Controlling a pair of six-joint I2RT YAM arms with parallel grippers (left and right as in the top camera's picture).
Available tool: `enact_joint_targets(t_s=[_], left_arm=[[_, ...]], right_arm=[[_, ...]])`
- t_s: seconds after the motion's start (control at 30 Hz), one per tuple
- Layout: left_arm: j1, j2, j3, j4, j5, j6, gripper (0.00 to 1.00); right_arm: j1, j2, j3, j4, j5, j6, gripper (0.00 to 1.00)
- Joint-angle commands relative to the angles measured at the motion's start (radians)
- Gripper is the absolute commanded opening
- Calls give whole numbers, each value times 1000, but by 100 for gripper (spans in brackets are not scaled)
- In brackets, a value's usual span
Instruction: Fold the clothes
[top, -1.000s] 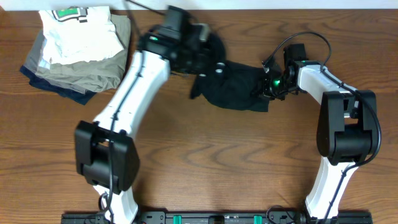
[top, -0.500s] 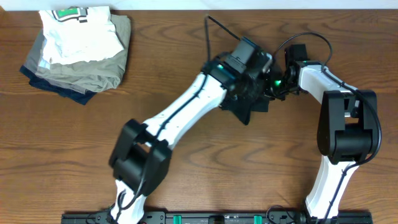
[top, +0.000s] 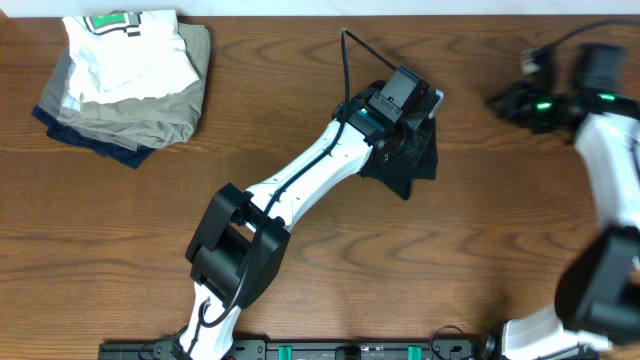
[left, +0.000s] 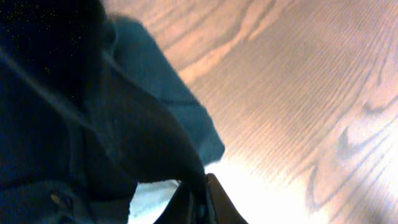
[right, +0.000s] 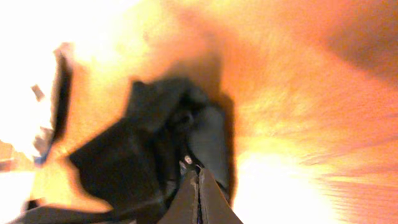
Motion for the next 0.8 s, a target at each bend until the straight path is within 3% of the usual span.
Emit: enact_joint_targets(t_s=[0.0,0.1,0.17,0.2,0.53,0.77], left_arm=[[-3,0,2,56,-8,-19,17],[-4,0,2,125,-3,-18,71],[-4,0,2,160,11,-18,91],[-4,0,2,174,11,-18,96],[113,-95,13,159,10,-42,98],[343,-249,13,29,10,-74,98]], right_arm=[[-29,-47,3,-33,-7,-10,1],[-39,-59,3,-53,0,-19,1],[-39,-58,2,-58,0,-21,1],[-38,-58,2,-60,0,-23,1],[-11,-41,0,-69,0,-63,2],[106,74,0,-90,3,-153,43]])
